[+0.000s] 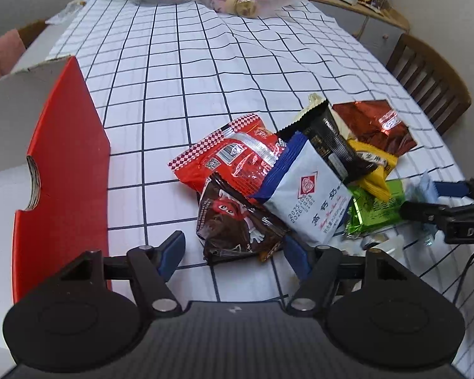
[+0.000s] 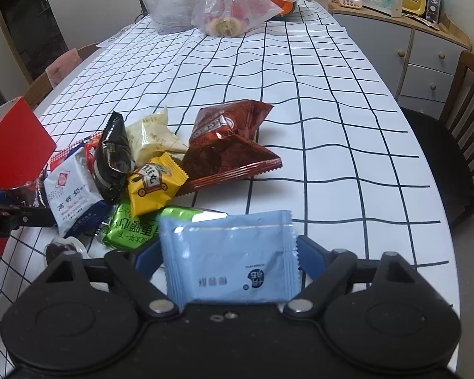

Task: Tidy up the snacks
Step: 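Grasp the brown M&M's packet with the left tool while the right tool grasps the light-blue packet, then lift both held packets and carry them over the open cardboard box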

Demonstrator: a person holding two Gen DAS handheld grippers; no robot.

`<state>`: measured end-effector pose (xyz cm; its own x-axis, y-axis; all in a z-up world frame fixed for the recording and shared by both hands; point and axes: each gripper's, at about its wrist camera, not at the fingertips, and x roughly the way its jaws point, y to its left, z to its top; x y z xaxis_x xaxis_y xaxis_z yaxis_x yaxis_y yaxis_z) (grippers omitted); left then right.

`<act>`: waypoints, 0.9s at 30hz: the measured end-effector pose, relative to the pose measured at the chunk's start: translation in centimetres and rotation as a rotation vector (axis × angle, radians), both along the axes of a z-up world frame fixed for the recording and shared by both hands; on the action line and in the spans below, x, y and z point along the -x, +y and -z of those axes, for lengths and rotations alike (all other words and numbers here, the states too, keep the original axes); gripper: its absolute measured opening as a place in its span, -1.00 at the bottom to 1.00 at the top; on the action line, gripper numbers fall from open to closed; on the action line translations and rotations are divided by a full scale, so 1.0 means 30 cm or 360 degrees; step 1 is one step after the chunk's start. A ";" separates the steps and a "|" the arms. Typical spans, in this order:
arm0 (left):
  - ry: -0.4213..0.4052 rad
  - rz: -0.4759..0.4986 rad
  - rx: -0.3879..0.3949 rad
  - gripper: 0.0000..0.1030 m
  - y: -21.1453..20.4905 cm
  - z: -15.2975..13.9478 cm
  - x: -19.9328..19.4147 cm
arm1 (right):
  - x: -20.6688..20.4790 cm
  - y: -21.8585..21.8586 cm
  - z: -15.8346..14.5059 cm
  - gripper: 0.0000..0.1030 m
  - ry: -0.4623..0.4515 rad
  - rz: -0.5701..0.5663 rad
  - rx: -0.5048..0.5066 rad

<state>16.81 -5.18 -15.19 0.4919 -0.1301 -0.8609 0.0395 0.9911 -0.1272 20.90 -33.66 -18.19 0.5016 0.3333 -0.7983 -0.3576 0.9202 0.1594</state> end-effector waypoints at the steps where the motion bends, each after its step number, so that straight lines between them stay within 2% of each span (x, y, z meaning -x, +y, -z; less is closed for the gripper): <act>1: 0.0003 -0.0004 0.0014 0.23 0.005 -0.002 -0.001 | 0.001 -0.001 -0.001 0.63 0.0000 0.0002 -0.0004; 3: 0.0009 -0.0011 0.0046 0.04 0.012 -0.006 -0.001 | 0.005 -0.005 -0.002 0.56 0.0000 0.0004 -0.0017; 4: 0.0008 -0.0018 0.0057 0.03 0.013 -0.009 0.001 | 0.007 -0.007 -0.003 0.51 -0.0005 0.0008 -0.0019; 10: 0.0015 -0.0036 0.0039 -0.35 0.009 -0.013 0.013 | 0.024 -0.014 -0.015 0.19 -0.0026 0.0019 -0.0025; 13: 0.0012 -0.0049 0.0042 -0.42 0.010 -0.015 0.022 | 0.038 -0.018 -0.020 0.15 -0.0029 0.0035 -0.0028; 15: 0.0008 -0.0055 0.0031 -0.56 0.010 -0.018 0.027 | 0.049 -0.022 -0.025 0.13 -0.0041 0.0046 -0.0024; 27: -0.0066 -0.0093 0.0053 -0.78 0.021 -0.068 0.088 | 0.130 -0.041 -0.098 0.11 -0.0101 0.0098 -0.0059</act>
